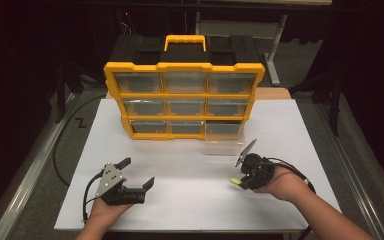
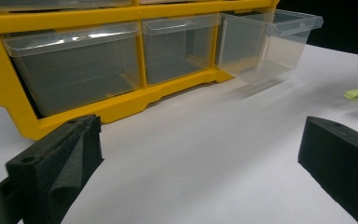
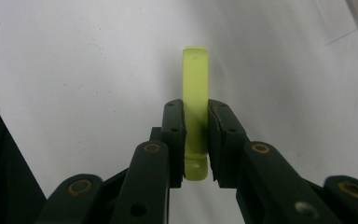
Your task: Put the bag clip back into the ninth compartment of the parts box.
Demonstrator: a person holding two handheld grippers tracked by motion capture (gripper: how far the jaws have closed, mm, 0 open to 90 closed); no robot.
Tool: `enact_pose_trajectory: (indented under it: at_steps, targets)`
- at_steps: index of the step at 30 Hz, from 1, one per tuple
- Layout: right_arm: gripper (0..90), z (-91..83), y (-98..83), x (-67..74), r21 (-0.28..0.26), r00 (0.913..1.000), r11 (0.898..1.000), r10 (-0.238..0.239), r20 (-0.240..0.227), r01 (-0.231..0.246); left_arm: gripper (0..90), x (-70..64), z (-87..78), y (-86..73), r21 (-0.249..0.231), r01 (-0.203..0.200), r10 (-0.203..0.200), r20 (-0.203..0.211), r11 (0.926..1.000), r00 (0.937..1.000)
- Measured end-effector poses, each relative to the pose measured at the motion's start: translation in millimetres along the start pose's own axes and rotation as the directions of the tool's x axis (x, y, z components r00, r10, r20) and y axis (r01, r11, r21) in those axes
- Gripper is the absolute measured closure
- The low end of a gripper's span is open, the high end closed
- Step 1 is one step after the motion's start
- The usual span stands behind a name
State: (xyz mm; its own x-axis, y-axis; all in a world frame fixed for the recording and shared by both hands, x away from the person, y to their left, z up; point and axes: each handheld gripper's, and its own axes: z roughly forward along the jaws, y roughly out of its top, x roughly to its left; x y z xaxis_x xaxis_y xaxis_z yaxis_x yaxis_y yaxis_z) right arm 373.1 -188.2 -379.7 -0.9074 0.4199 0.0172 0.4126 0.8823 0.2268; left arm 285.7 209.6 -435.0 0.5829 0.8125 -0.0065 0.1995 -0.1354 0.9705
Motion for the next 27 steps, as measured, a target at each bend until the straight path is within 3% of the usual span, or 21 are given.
enact_pose_trajectory:
  at_steps: [27]
  targets:
    - [80.2, -21.3, 2.5, -2.5, 0.005, 0.9994, 1.000, -0.028, -0.019, 0.028, 0.3, -0.1, -0.1, 0.0, -0.001, 0.000, 0.000, 0.001, 1.0000, 1.0000]
